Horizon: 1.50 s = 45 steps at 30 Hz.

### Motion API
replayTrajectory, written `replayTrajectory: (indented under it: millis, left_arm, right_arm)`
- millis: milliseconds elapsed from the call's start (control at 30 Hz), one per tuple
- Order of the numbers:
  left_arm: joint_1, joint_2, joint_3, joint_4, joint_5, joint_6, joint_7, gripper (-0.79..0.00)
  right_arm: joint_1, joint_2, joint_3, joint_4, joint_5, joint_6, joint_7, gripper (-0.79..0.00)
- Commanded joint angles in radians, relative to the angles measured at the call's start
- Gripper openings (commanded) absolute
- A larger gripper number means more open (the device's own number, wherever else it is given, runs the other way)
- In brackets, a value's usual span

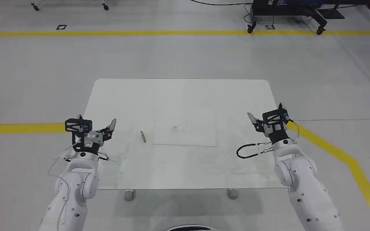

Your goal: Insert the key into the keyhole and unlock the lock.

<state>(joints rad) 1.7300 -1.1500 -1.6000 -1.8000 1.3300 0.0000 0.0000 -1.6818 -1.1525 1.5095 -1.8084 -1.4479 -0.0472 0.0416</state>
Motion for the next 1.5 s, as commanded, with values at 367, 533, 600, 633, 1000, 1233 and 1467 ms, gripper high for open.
replayTrajectory:
  millis: [367,533,600,633,1000,1233,1467]
  left_arm:
    - [0.0,0.0,0.0,0.0,0.0,0.0,0.0,0.0]
    - [0.0,0.0,0.0,0.0,0.0,0.0,0.0,0.0]
    - [0.0,0.0,0.0,0.0,0.0,0.0,0.0,0.0]
    - [0.0,0.0,0.0,0.0,0.0,0.0,0.0,0.0]
    - [0.0,0.0,0.0,0.0,0.0,0.0,0.0,0.0]
    - [0.0,0.0,0.0,0.0,0.0,0.0,0.0,0.0]
    - [0.0,0.0,0.0,0.0,0.0,0.0,0.0,0.0]
  right_arm:
    - [0.288,-0.036,-0.38,0.195,-0.178,-0.296,0.047,0.0]
    - [0.426,-0.065,-0.522,0.324,-0.188,-0.412,0.031,-0.142]
    - [0.473,-0.079,-0.568,0.375,-0.184,-0.438,0.025,-0.169]
    - [0.499,-0.086,-0.593,0.402,-0.18,-0.453,0.031,-0.222]
    - [0.748,-0.196,-0.798,0.692,-0.095,-0.439,0.101,-0.431]
    - [0.835,-0.26,-0.883,0.833,-0.074,-0.414,0.115,-0.493]
    - [0.875,-0.297,-0.917,0.91,-0.086,-0.374,0.097,-0.785]
